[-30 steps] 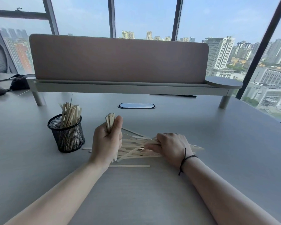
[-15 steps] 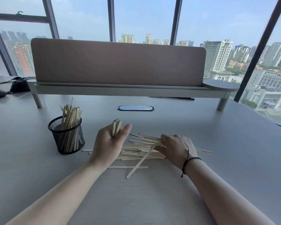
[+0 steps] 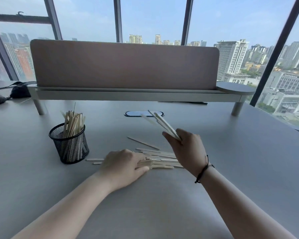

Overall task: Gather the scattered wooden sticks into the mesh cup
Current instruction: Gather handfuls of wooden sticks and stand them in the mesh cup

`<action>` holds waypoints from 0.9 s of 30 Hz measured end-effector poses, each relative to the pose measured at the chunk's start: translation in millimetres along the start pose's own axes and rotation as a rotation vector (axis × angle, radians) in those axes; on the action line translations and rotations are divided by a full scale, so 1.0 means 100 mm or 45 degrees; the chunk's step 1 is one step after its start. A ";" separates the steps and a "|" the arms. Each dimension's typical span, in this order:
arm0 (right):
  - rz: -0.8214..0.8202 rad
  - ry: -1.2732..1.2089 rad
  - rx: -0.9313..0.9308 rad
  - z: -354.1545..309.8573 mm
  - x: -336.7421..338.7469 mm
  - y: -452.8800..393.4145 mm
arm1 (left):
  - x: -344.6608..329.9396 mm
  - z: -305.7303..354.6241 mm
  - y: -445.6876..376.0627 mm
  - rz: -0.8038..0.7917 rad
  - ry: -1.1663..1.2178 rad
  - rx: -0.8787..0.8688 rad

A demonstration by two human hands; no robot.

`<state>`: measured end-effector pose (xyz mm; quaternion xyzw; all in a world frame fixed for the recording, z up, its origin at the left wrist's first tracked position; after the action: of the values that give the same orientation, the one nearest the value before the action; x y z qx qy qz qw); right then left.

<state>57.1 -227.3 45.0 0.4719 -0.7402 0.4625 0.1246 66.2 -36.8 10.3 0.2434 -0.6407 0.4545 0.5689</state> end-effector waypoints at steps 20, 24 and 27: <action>-0.239 -1.372 -0.355 -0.34 -0.29 0.18 | 0.07 -0.04 0.00 0.430 1.856 0.381; -0.241 -1.237 -0.338 -0.33 -0.34 0.26 | 0.06 0.00 0.04 0.455 1.861 0.390; -0.245 -1.196 -0.324 -0.33 -0.33 0.29 | 0.05 -0.01 0.05 0.466 1.788 0.340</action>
<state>42.7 -178.2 25.5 0.6767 -0.7200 0.0921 -0.1235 61.7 -33.1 13.3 -0.1485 -0.0950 0.6651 0.7257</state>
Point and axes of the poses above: each hand's wrist, its own y-axis away from the middle knuckle, its own x-axis out of the back of the hand, z = x × y, the point moved 6 cm from there along -y, towards the middle knuckle
